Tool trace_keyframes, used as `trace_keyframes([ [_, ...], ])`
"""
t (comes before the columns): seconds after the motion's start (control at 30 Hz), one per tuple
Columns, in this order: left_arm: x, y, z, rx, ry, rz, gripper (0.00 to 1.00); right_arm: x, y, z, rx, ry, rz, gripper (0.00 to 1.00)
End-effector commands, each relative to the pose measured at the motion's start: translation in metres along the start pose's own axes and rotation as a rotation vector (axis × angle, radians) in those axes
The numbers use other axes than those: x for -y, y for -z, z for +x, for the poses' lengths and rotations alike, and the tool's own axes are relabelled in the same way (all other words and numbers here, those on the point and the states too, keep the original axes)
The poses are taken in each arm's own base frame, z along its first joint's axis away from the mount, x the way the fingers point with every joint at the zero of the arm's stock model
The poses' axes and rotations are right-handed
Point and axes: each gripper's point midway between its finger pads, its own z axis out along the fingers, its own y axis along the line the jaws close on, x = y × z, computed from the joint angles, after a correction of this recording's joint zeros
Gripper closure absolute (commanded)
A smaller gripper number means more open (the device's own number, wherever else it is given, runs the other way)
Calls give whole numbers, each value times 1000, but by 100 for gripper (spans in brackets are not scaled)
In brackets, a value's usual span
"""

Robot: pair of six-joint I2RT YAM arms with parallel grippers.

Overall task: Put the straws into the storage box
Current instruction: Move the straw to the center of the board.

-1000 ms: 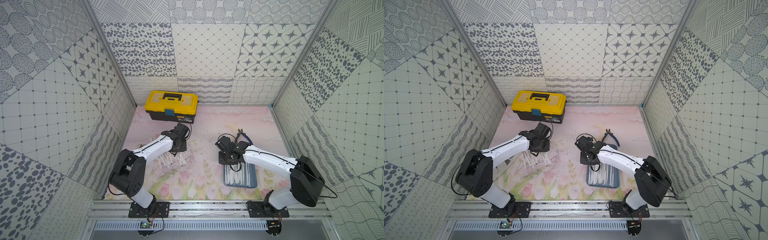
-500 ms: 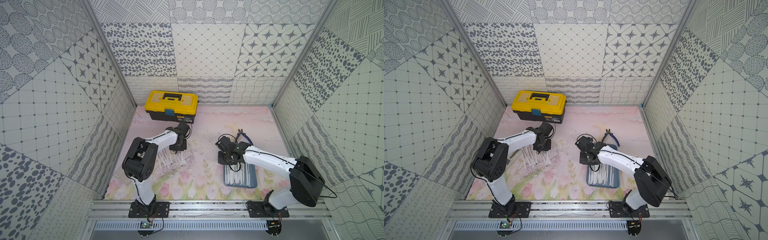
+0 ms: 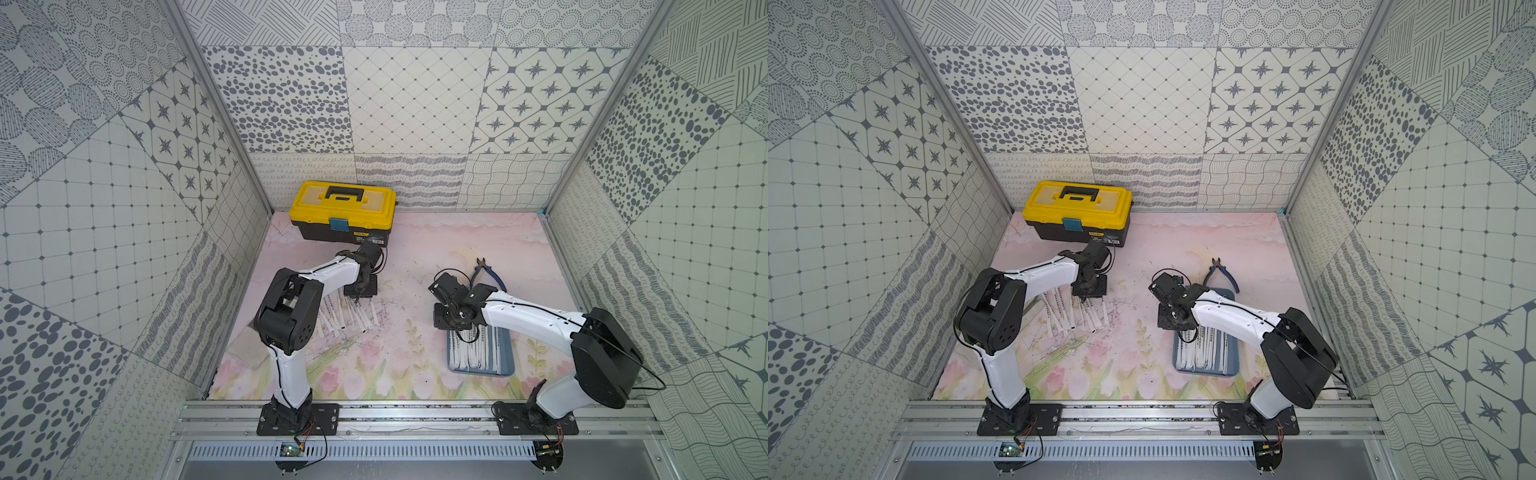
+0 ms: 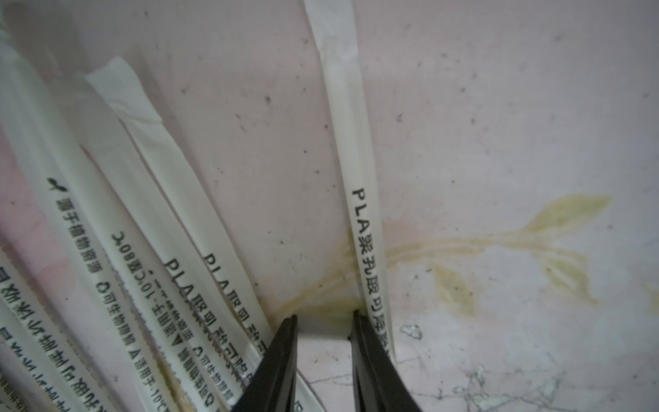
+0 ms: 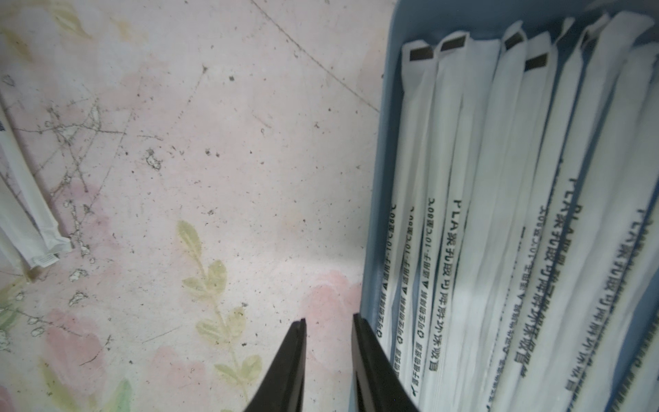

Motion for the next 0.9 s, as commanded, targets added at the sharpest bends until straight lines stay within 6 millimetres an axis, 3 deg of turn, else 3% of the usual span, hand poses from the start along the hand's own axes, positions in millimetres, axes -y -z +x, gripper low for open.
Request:
trace_keyframes([
  [0.0, 8, 12, -6, 21, 18, 56, 70, -3, -4, 1, 3, 12, -10, 73],
  [0.13, 7, 33, -14, 75, 45, 79, 63, -3, -6, 2, 3, 12, -10, 73],
  [0.27, 13, 15, 0, 0, 67, 96, 63, -7, -10, 1, -1, 19, -13, 73],
  [0.43, 13, -11, 10, -59, 58, 70, 70, -9, -7, -3, 14, 20, -17, 73],
  [0.6, 32, -12, 12, -60, 64, 156, 83, -8, -7, -4, 19, 24, -10, 73],
  [0.77, 50, -13, 33, -114, 111, 267, 90, -12, -5, -8, 31, 20, -19, 73],
  [0.87, 65, -2, 43, -128, 132, 338, 93, -12, -4, -10, 38, 19, -17, 74],
])
